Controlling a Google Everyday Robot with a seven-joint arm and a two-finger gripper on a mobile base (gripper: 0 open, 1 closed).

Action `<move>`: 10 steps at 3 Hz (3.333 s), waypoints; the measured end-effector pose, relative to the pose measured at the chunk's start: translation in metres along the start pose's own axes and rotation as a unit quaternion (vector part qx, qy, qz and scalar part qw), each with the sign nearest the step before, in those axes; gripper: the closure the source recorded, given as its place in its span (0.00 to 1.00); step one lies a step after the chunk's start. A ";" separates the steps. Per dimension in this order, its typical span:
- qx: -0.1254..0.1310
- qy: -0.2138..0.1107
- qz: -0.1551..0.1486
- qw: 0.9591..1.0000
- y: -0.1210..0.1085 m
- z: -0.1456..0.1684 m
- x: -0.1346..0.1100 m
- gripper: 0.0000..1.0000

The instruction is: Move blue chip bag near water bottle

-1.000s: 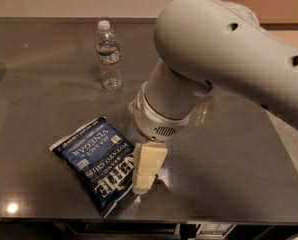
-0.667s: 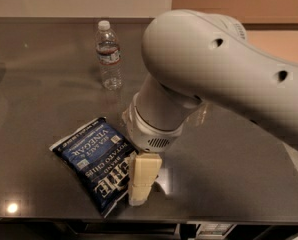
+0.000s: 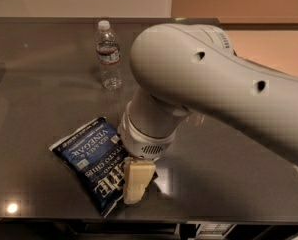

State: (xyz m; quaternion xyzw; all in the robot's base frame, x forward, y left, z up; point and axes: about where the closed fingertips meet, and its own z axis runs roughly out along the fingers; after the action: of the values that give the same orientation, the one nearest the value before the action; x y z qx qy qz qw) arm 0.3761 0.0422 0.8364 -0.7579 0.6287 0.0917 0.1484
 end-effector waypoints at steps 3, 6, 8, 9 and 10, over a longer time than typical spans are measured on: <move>0.016 0.004 0.041 0.999 -0.038 -0.010 0.018 0.87; 0.105 0.011 0.091 0.990 -0.131 -0.043 0.045 1.00; 0.127 0.019 0.101 0.987 -0.144 -0.049 0.051 0.60; 0.129 0.019 0.100 0.986 -0.143 -0.051 0.050 0.37; 0.130 0.019 0.099 0.986 -0.142 -0.053 0.049 0.13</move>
Offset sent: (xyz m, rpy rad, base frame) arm 0.0274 -0.0088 -0.0047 -0.0079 0.0306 -0.0623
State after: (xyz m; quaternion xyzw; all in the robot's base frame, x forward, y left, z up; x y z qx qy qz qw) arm 0.5225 0.0021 0.8853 -0.6676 0.7100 0.0085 0.2239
